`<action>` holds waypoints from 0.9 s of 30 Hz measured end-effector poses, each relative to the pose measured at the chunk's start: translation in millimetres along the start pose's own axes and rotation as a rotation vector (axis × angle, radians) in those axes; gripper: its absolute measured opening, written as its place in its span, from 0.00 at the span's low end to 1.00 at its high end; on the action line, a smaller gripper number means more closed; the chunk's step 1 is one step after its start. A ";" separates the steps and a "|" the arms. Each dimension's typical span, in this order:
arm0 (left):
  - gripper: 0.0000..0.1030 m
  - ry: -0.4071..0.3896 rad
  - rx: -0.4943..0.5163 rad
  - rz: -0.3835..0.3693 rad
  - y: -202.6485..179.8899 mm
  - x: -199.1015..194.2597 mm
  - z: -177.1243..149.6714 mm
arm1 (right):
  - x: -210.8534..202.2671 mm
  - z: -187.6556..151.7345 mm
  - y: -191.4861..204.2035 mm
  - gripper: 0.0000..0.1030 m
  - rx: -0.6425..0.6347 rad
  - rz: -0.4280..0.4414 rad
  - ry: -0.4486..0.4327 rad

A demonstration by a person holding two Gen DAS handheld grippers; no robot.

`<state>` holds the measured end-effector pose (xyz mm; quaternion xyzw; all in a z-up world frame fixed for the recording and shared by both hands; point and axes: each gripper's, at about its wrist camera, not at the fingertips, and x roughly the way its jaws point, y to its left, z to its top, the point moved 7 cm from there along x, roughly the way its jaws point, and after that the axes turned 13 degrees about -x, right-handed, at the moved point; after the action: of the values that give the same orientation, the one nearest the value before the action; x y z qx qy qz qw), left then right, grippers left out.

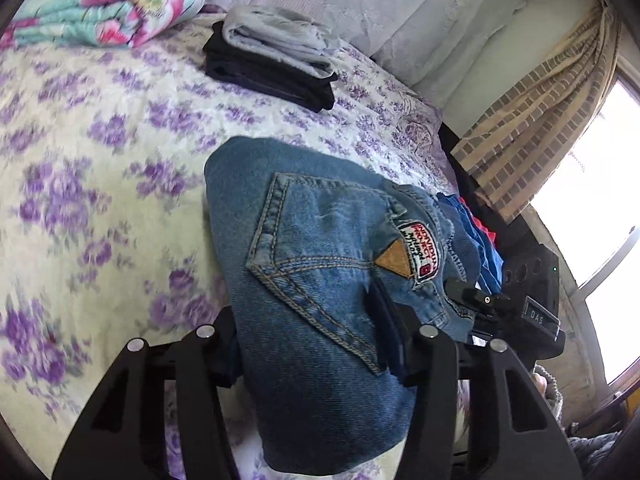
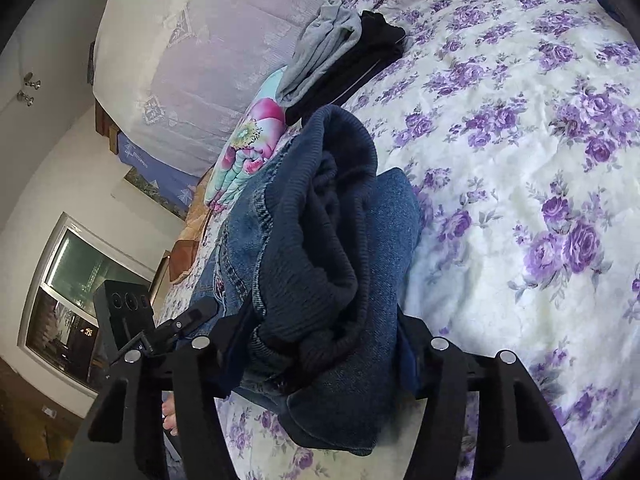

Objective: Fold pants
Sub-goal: 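Lift the folded jeans with both grippers and carry them toward the grey-black clothes stack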

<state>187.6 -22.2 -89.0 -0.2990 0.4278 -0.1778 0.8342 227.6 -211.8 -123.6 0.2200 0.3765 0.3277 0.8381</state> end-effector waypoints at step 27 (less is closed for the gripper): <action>0.49 0.018 0.232 -0.018 -255.1 350.0 285.6 | -54.1 364.8 -271.9 0.58 -0.038 -0.284 -0.279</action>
<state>611.2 -309.9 -5.5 -0.2027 0.4090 -0.2364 0.8578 587.6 -482.2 -38.6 0.1922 0.2779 0.1798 0.9239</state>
